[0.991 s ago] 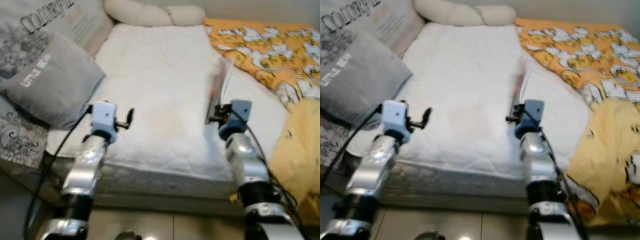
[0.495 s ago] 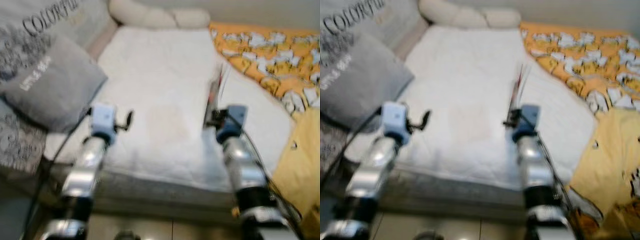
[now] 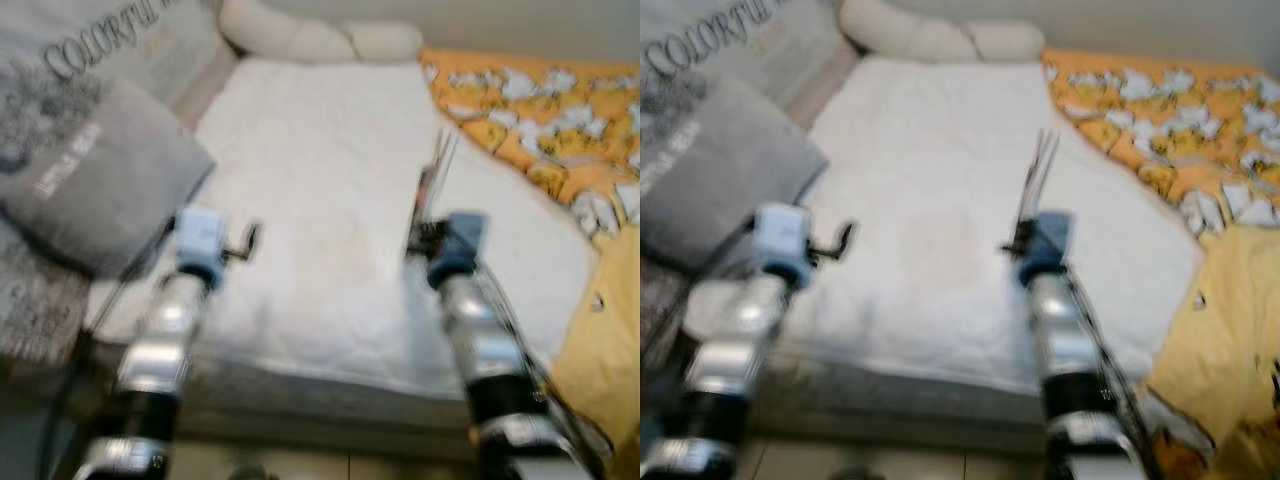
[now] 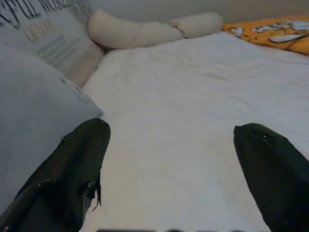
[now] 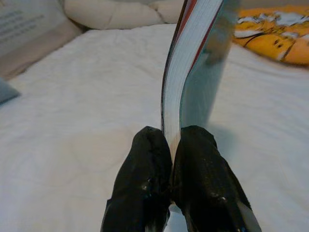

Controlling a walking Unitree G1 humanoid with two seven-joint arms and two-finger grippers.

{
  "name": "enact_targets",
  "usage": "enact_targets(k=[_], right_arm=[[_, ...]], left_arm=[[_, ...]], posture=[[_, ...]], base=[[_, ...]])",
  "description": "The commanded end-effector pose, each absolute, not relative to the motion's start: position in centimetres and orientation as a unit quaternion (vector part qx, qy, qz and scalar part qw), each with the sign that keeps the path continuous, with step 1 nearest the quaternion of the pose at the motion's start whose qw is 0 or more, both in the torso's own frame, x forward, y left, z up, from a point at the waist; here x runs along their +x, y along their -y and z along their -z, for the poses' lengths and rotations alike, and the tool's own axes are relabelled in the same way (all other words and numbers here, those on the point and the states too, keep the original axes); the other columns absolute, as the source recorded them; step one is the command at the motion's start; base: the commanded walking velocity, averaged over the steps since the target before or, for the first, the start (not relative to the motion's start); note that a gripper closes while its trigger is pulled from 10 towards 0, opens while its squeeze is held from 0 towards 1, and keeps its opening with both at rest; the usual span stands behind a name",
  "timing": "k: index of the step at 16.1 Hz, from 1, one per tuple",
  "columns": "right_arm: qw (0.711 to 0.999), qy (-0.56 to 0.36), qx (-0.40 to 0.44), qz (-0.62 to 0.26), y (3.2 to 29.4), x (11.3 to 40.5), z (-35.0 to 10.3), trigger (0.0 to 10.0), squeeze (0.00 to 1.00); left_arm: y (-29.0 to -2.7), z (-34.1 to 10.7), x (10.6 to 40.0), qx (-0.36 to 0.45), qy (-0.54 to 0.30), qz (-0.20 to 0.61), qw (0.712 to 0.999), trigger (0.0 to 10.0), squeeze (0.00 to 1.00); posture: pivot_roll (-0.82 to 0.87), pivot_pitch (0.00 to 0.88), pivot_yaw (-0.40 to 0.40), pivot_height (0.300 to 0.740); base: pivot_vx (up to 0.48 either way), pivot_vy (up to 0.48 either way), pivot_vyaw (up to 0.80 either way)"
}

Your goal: Clean up the room

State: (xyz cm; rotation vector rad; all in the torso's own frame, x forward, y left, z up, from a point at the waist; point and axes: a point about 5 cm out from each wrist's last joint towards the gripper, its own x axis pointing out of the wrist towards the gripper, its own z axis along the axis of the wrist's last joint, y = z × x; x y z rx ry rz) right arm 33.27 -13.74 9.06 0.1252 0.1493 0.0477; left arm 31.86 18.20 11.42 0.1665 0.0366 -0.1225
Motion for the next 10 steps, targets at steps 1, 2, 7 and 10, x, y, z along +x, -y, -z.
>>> enact_targets(k=[1, 2, 7, 10], right_arm=[[0.998, -0.038, 0.056, -0.017, 14.72, 33.76, -10.80, 10.0, 0.00], [0.998, -0.038, 0.056, -0.016, 14.81, 33.66, -10.74, 10.0, 0.00], [0.997, -0.043, 0.059, -0.006, 14.99, 33.05, -10.26, 10.0, 0.00], [0.997, -0.045, 0.058, -0.004, 15.11, 32.87, -10.08, 10.0, 0.00]], left_arm=[[-16.91, -11.88, 32.09, 0.082, -0.006, 0.078, 0.994, 10.0, 0.27], [-16.88, -11.84, 32.03, 0.081, -0.006, 0.078, 0.994, 10.0, 0.27], [-16.90, -11.63, 31.98, 0.082, -0.010, 0.082, 0.993, 10.0, 0.27], [-16.80, -11.62, 32.02, 0.083, -0.011, 0.085, 0.993, 10.0, 0.27]], posture=[[-0.01, 0.000, -0.005, 0.740], [-0.01, 0.000, -0.003, 0.740], [-0.02, 0.000, 0.007, 0.740], [-0.02, 0.000, 0.015, 0.740]], base=[[0.322, 0.000, 0.00], [0.322, 0.000, 0.00], [0.323, 0.000, 0.00], [0.324, 0.000, 0.00]])
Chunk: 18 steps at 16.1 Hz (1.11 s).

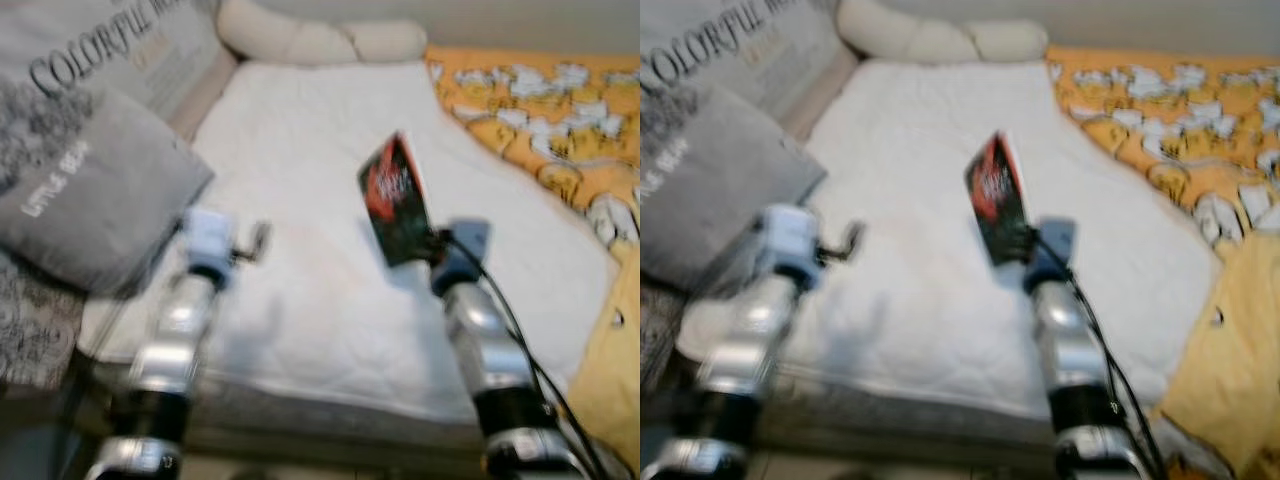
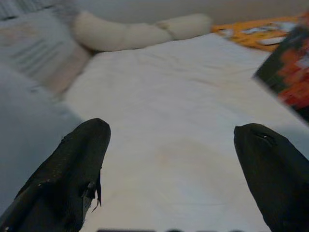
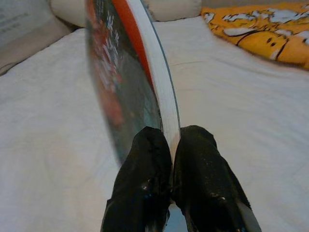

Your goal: Clean up the room

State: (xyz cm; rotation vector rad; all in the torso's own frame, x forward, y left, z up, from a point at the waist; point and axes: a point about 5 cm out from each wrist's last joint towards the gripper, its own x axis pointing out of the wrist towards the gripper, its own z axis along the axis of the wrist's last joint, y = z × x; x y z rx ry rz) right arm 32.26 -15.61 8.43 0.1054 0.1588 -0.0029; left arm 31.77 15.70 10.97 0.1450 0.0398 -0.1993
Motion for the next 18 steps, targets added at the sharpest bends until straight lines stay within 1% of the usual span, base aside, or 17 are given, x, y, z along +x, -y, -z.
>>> enact_targets(k=[1, 12, 15, 17, 18], right_arm=[[0.997, -0.045, 0.058, -0.002, 15.16, 32.86, -10.09, 10.0, 0.00], [0.997, -0.048, 0.059, 0.000, 15.14, 32.73, -10.01, 10.0, 0.00], [0.997, -0.049, 0.060, 0.000, 15.11, 32.71, -9.99, 10.0, 0.00], [0.997, -0.050, 0.064, 0.000, 14.99, 32.69, -9.94, 10.0, 0.00], [0.997, -0.052, 0.065, -0.001, 14.95, 32.66, -9.87, 10.0, 0.00]], left_arm=[[-16.80, -11.62, 32.04, 0.083, -0.011, 0.086, 0.993, 10.0, 0.27], [-16.82, -11.69, 32.08, 0.085, -0.011, 0.089, 0.992, 10.0, 0.27], [-16.38, -11.74, 32.03, 0.098, -0.006, 0.093, 0.991, 10.0, 0.22], [-16.37, -11.61, 32.04, 0.095, -0.008, 0.097, 0.991, 10.0, 0.23], [-16.38, -11.60, 32.03, 0.096, -0.008, 0.099, 0.990, 10.0, 0.22]], posture=[[-0.02, 0.000, 0.016, 0.740], [-0.02, 0.000, 0.019, 0.740], [-0.02, 0.000, 0.020, 0.740], [-0.02, 0.000, 0.021, 0.740], [-0.02, 0.000, 0.021, 0.740]], base=[[0.326, 0.000, 0.00], [0.324, 0.000, 0.00], [0.000, 0.000, 0.00], [0.000, 0.000, 0.00], [0.000, 0.337, 0.00]])
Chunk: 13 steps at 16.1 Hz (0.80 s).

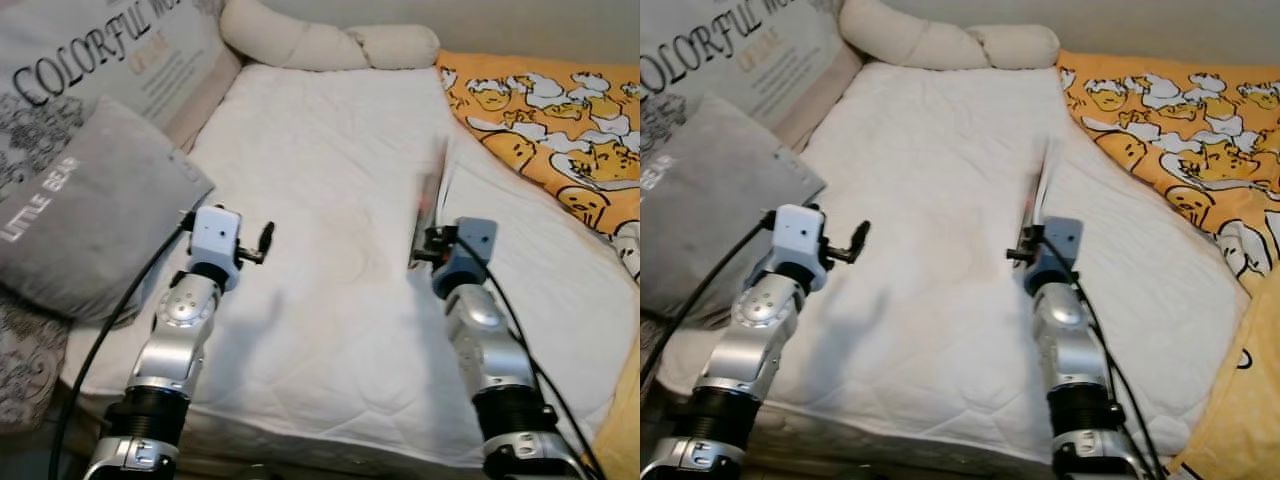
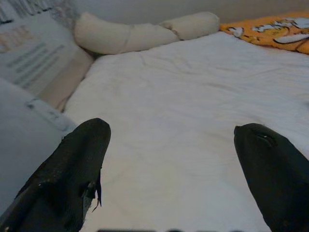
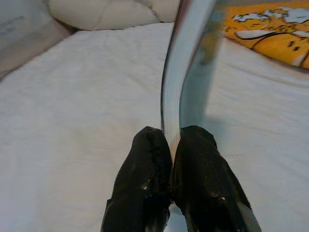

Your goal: Clean up the room

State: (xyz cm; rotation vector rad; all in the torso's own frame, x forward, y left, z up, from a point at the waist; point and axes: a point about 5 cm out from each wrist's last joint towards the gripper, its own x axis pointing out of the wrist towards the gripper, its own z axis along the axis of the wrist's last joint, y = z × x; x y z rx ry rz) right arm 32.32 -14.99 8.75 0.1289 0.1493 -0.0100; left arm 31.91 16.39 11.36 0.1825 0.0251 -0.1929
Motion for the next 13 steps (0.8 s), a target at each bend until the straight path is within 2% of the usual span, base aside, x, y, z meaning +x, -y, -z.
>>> enact_targets(k=[1, 3, 13], right_arm=[[0.997, -0.052, 0.065, -0.002, 14.93, 32.65, -9.85, 10.0, 0.00], [0.997, -0.051, 0.066, -0.004, 14.84, 32.63, -9.87, 10.0, 0.00], [0.997, -0.049, 0.064, -0.022, 14.25, 32.86, -9.98, 10.0, 0.00]], left_arm=[[-16.39, -11.59, 32.02, 0.097, -0.008, 0.099, 0.990, 10.0, 0.22], [-16.40, -11.58, 31.99, 0.098, -0.008, 0.100, 0.990, 10.0, 0.23], [-16.51, -11.73, 32.11, 0.100, -0.006, 0.103, 0.990, 10.0, 0.24]], posture=[[-0.02, 0.000, 0.021, 0.740], [-0.02, 0.000, 0.022, 0.740], [-0.02, 0.000, 0.023, 0.740]], base=[[0.000, 0.337, 0.00], [0.000, 0.375, -0.65], [0.000, 0.410, 0.00]])
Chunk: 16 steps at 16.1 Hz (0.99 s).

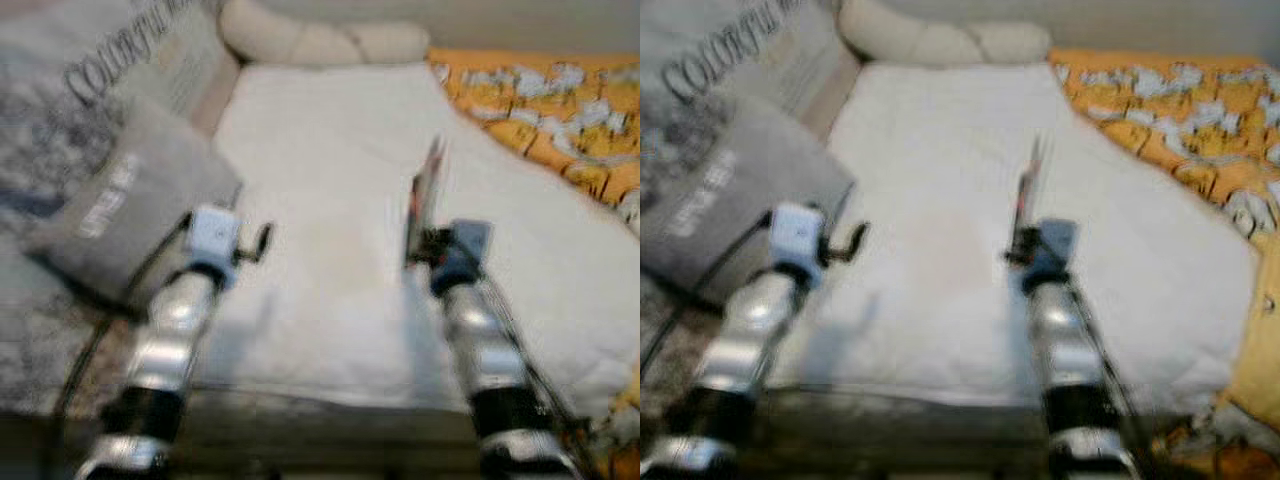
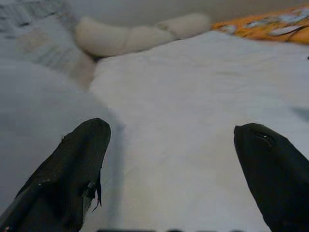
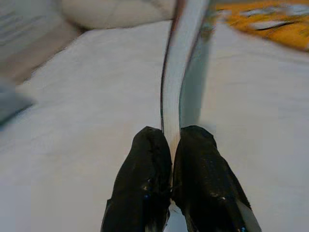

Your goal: Clean up the room

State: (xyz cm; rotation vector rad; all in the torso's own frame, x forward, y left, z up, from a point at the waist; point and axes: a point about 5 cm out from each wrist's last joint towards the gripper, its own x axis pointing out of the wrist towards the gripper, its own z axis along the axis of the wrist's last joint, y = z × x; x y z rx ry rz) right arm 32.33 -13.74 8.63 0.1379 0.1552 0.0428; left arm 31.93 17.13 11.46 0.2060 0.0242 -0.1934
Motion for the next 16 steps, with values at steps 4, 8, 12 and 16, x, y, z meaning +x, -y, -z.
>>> enact_targets(k=[4, 8, 12, 16], right_arm=[[0.997, -0.048, 0.065, -0.020, 14.40, 32.80, -9.93, 10.0, 0.00], [0.996, -0.048, 0.067, -0.020, 14.30, 32.88, -9.96, 10.0, 0.00], [0.996, -0.047, 0.067, -0.018, 14.53, 32.77, -10.01, 10.0, 0.00], [0.996, -0.046, 0.068, -0.022, 14.34, 32.94, -10.19, 10.0, 0.00]], left_arm=[[-16.35, -11.68, 32.13, 0.099, -0.007, 0.107, 0.989, 10.0, 0.24], [-16.15, -11.99, 32.29, 0.111, 0.000, 0.113, 0.987, 10.0, 0.26], [-16.02, -11.80, 32.35, 0.092, -0.005, 0.103, 0.990, 10.0, 0.23], [-15.96, -12.21, 32.46, 0.098, 0.007, 0.114, 0.989, 10.0, 0.26]], posture=[[-0.02, 0.000, 0.027, 0.740], [-0.02, 0.000, 0.031, 0.740], [-0.02, 0.000, 0.031, 0.740], [-0.02, 0.000, 0.024, 0.740]], base=[[0.000, 0.417, 0.00], [0.000, -0.137, 0.00], [0.000, -0.240, 0.00], [0.091, 0.000, 0.00]])
